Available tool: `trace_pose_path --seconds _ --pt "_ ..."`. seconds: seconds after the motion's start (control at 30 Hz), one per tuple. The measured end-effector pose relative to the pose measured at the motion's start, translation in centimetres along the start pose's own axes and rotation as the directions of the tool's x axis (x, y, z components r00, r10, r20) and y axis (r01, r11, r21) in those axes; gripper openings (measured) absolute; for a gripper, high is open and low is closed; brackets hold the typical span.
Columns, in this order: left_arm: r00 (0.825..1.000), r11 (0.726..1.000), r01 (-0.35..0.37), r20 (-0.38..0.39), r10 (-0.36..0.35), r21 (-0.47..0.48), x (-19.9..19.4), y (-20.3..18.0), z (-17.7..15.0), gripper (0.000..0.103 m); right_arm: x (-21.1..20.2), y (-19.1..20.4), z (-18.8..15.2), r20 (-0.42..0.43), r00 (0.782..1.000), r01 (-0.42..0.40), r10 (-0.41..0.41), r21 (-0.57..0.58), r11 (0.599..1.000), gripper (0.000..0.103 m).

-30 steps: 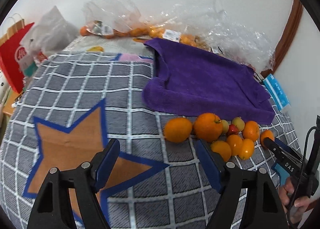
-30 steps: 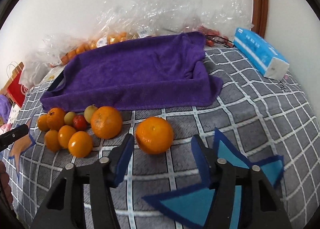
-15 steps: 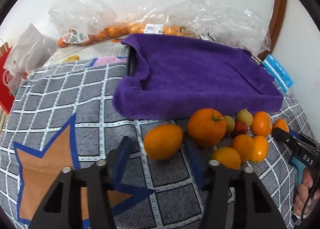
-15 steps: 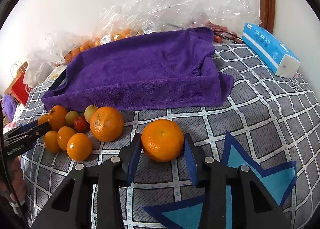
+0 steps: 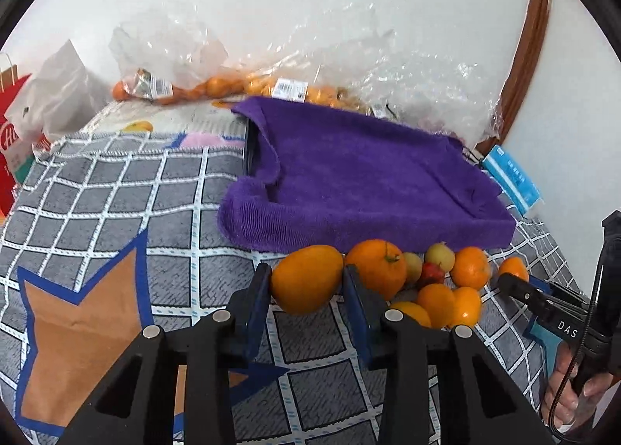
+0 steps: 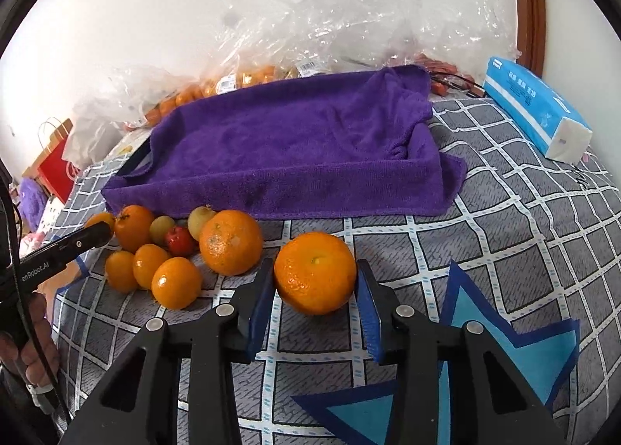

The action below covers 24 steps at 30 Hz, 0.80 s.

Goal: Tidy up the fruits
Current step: 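Grasp a small orange with the left tool while the right tool grasps a large mandarin, then lift and carry both held fruits over the purple towel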

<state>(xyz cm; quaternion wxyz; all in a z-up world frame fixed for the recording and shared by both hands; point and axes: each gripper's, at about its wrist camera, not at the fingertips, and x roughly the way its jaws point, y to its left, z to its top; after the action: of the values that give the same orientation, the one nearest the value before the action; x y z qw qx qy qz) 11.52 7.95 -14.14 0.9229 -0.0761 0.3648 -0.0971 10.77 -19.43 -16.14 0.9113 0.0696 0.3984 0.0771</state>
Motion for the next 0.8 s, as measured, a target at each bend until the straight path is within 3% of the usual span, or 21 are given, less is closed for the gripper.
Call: trace_pose_path --seconds 0.37,0.57,0.8 --pt "0.997 0.999 -0.013 0.073 0.016 -0.042 -1.1 0.8 0.4 0.035 -0.8 -1.3 0.1 0.042 0.999 -0.022 0.02 0.06 0.998 0.041" --pt "0.992 0.998 -0.047 0.116 0.052 -0.037 -1.8 0.5 0.3 0.035 -2.3 -0.8 0.4 0.06 0.998 0.006 -0.009 0.051 0.999 0.04" --pt "0.995 0.999 0.013 0.102 -0.009 -0.037 -3.7 -0.7 1.4 0.035 -4.7 -0.1 2.8 0.097 0.995 0.0 -0.003 0.029 1.0 0.041"
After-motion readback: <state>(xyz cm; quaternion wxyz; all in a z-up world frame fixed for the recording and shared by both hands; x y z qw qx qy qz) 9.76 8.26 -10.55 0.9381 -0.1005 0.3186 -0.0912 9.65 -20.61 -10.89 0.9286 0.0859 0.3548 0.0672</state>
